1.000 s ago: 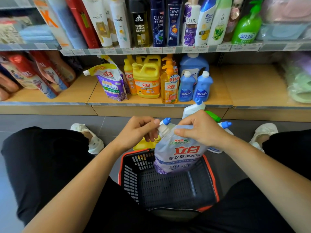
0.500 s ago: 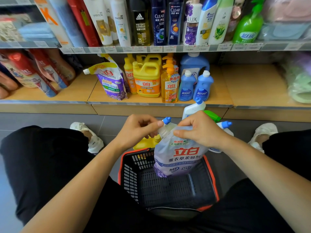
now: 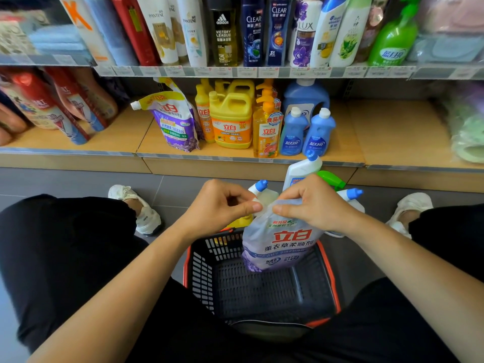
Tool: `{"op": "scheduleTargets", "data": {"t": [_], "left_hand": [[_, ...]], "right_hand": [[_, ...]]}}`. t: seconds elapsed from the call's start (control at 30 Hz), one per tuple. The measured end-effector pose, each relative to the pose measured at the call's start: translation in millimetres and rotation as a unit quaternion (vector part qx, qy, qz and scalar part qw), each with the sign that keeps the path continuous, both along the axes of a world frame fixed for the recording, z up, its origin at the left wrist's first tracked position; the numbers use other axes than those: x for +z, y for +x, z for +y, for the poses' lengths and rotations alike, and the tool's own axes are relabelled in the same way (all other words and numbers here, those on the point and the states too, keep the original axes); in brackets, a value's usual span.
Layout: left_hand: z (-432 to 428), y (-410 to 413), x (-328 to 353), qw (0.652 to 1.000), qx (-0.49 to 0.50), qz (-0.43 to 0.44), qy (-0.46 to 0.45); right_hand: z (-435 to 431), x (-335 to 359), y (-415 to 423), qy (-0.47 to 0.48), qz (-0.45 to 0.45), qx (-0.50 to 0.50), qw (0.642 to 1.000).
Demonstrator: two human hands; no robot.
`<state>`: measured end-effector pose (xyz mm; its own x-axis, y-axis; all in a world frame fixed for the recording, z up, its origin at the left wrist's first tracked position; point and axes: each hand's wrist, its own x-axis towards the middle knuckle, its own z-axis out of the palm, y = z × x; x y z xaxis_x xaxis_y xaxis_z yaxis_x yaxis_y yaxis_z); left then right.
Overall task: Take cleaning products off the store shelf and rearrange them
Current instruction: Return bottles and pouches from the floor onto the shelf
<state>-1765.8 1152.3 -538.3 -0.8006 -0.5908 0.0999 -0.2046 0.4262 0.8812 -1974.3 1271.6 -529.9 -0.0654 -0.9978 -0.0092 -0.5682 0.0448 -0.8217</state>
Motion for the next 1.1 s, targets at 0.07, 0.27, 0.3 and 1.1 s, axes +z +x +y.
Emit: {"op": "scheduleTargets", "data": {"t": [0.07,0.27,0.3,1.1], "left_hand": [[-2.2,4.6,-0.6,0.998,-0.049,0.004,-0.028],[0.7,11.8,-18.3,0.996,-0.060,0.061,-0.007],[2.0,13.7,-24.0,0.996,-0.046,0.063,0.035],[-1.9,1.0,-199.6,0.856,-0.189,-0.475,-0.079]], "right_hand": [[0.6,-3.2,0.7,0.004,-0.025,-0.009,1.000],[1.2,-15.8,1.3,0.007,-0.090,-0.037,0.995],[1.5,-18.8,0.9,0.006,-0.109,-0.048,0.993],[31.5,-202.4,-7.1,0.329,-0.016,-0.134,0.935]]}}
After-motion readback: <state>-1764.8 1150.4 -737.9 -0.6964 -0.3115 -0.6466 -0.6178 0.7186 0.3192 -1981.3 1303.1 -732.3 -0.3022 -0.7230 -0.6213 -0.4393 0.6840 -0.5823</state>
